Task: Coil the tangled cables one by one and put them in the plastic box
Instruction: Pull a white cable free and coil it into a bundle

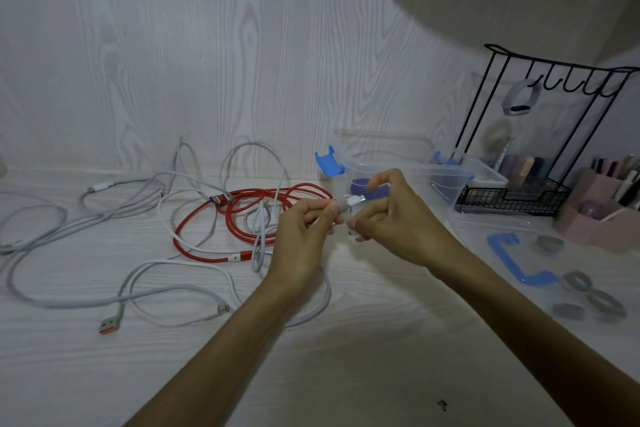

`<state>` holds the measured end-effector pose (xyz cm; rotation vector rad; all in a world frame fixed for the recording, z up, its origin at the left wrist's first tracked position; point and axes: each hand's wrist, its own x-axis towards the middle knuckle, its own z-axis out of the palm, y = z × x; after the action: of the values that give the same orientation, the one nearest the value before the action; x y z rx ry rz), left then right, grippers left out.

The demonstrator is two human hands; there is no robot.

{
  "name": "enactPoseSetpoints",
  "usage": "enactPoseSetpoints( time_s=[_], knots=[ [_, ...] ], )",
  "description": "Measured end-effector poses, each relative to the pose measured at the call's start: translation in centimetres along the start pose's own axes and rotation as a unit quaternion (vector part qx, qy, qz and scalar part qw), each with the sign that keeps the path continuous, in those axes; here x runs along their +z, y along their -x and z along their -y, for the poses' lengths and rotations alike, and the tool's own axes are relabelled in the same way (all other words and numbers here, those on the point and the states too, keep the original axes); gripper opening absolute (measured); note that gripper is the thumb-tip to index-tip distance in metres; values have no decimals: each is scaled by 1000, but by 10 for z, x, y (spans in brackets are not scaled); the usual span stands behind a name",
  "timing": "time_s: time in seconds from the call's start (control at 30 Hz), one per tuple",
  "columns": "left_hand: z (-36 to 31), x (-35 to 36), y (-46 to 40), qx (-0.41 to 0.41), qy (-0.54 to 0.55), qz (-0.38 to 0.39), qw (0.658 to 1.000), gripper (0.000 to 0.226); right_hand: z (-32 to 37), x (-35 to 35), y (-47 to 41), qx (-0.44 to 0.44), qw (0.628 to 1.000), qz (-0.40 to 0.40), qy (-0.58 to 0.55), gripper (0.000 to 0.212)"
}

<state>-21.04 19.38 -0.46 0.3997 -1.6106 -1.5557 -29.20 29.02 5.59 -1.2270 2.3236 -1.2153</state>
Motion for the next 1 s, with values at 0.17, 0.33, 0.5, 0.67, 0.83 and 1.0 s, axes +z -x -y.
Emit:
enactPoseSetpoints(
  time_s=[0.17,0.33,0.5,0.67,0.83,1.0],
  knots=[
    [6,-3,4,78,-96,31,992,12,14,-16,2,64,982,2,-179,35],
    [7,0,7,53,-75,44,995,12,43,-38,-17,65,964,-30,-254,32],
    [4,-7,-2,-13,-9,2,1000,16,31,-47,-20,87,979,25,-180,22],
    [1,-11,-7,-99,84,-33,991,17,4,-42,-11,83,990,38,-109,21],
    [-4,-11,-6,-151,171,-41,973,24,-17,-22,0,130,984,52,-113,19],
    [-6,-11,-8,-192,243,-45,950,35,-14,-4,-1,95,979,74,-167,17]
  ],
)
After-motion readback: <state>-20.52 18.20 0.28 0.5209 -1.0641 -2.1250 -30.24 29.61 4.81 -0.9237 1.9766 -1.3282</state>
